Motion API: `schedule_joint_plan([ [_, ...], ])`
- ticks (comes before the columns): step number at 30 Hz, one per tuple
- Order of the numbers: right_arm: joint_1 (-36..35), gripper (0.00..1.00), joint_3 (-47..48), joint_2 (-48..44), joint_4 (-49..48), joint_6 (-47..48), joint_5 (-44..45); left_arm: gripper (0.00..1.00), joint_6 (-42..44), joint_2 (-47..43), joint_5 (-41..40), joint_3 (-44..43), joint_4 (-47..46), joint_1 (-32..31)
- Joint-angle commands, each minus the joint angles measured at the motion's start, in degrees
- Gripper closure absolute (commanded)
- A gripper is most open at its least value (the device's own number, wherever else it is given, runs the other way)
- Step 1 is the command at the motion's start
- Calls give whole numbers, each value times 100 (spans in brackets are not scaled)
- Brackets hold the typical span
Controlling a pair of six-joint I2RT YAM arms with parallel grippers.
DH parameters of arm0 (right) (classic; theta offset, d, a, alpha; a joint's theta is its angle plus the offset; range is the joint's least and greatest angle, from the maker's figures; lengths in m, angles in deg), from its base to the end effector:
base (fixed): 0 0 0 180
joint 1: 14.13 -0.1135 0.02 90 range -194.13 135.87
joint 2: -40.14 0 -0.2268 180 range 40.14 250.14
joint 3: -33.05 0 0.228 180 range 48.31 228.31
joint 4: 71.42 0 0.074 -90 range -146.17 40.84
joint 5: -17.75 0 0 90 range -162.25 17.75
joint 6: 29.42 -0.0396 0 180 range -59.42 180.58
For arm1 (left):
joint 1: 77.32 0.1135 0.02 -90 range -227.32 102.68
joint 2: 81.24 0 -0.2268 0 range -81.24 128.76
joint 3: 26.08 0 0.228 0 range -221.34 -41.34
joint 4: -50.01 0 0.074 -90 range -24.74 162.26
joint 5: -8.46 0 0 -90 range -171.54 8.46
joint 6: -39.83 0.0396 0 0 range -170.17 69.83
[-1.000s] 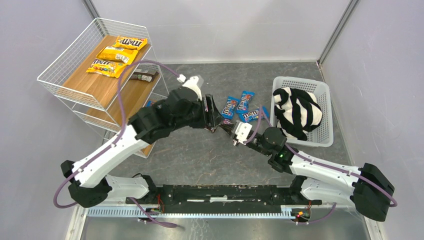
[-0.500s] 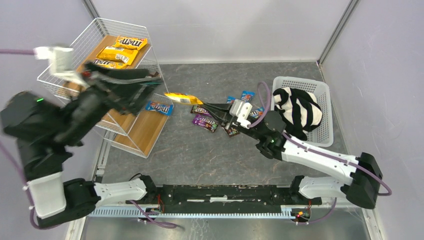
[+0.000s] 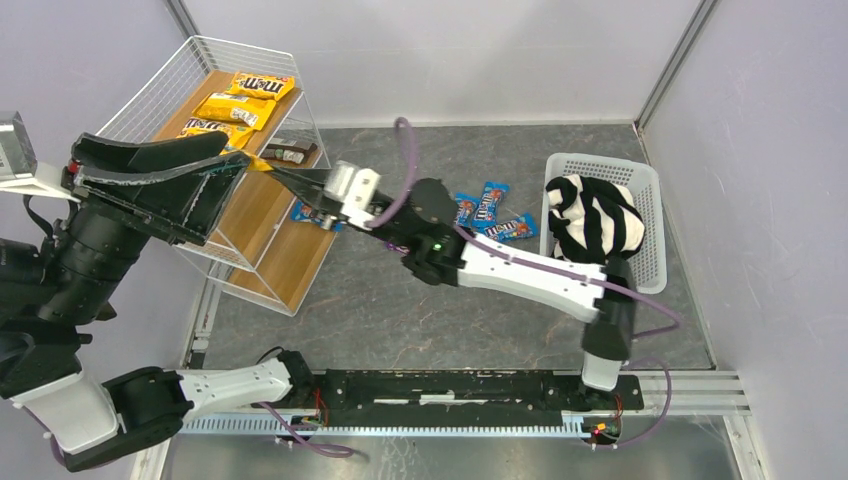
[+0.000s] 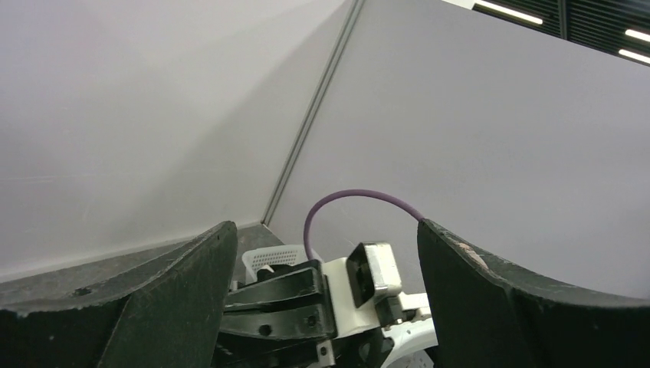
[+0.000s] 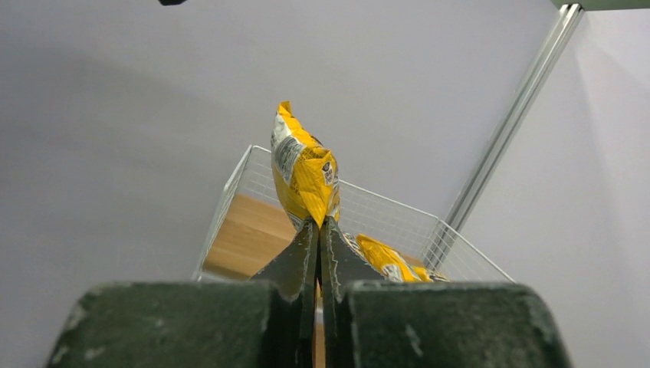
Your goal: Place and organize the candy bags onto the shelf
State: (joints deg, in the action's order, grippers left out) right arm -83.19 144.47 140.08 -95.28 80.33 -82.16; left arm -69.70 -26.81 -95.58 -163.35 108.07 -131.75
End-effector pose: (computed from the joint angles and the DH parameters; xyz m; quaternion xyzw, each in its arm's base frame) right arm 0.1276 0.3525 0.4476 -0.3749 0.2731 0.4052 0.7878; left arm 0.0186 -0.0095 0.5713 0.0622 0.5411 -0.4503 0.7075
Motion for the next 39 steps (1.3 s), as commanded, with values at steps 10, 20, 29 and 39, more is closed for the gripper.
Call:
schedule_joint_plan([
  [10,-291,99,3106,2329,826,414,510,8,157,-127,11,-67,195,21],
  [20,-302,89,3588,2937,580,431,685,10,-5,-196,60,123,180,49],
  [29,-302,80,3699,3018,614,646,915,11,-110,-137,107,206,122,56],
  [39,-367,37,3335,2668,861,870,451,11,-95,-78,86,235,157,58],
])
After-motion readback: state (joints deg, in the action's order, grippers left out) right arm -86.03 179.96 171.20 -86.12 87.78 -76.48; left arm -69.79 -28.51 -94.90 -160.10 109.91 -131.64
